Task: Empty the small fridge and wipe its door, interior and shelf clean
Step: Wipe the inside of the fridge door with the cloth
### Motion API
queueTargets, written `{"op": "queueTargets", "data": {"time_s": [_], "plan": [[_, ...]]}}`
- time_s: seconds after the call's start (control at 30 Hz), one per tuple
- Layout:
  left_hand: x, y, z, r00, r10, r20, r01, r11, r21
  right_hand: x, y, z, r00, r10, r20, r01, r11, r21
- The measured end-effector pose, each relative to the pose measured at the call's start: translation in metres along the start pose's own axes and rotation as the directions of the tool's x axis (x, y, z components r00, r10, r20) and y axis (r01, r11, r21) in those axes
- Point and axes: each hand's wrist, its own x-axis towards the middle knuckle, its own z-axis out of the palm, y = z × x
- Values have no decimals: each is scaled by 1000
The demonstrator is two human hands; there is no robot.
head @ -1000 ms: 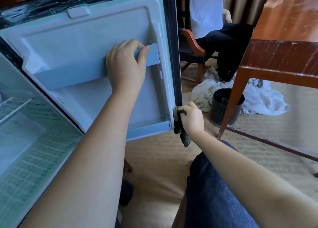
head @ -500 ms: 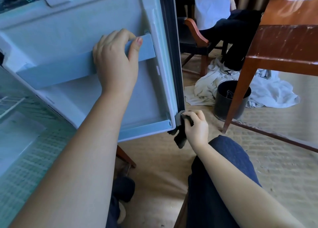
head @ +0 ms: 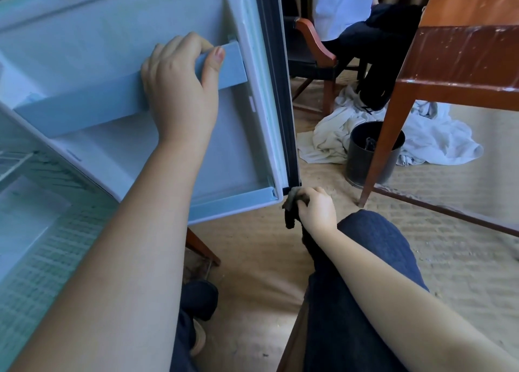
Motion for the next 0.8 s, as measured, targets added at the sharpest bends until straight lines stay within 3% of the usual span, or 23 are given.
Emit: {"op": "queueTargets", "data": {"time_s": [0.1,0.2,0.27,0.4,0.5,0.67,0.8], "plan": [[-2,-1,-2,1000,5,-9,-5,1000,5,-6,-12,4,988,-105,-116,113,992,63],[0,-1,-4,1000,7,16,-7,1000,1,-5,-24,12,983,-33,-183,50,995,89],[4,0,-2,999,3,41,-3,1000,2,-1,-23,16,991,62,-118,-53,995,84],[2,-1,-1,999,3,33,-2,1000,-11,5,-7,19,977,190,97,-174,972,-159],[0,-3,-4,999,19,34,-18,1000,-22,-5,-7,10,996,51,75,-43,994,-104],[0,-2,-3,1000,12,22,-12,1000,-29,-14,-48,-29,942,-262,-209,295,944,148],[-1,-1,-3,1000,5,29,-4,1000,-30,-3,-108,-60,896,-269,-353,390,857,337]]}}
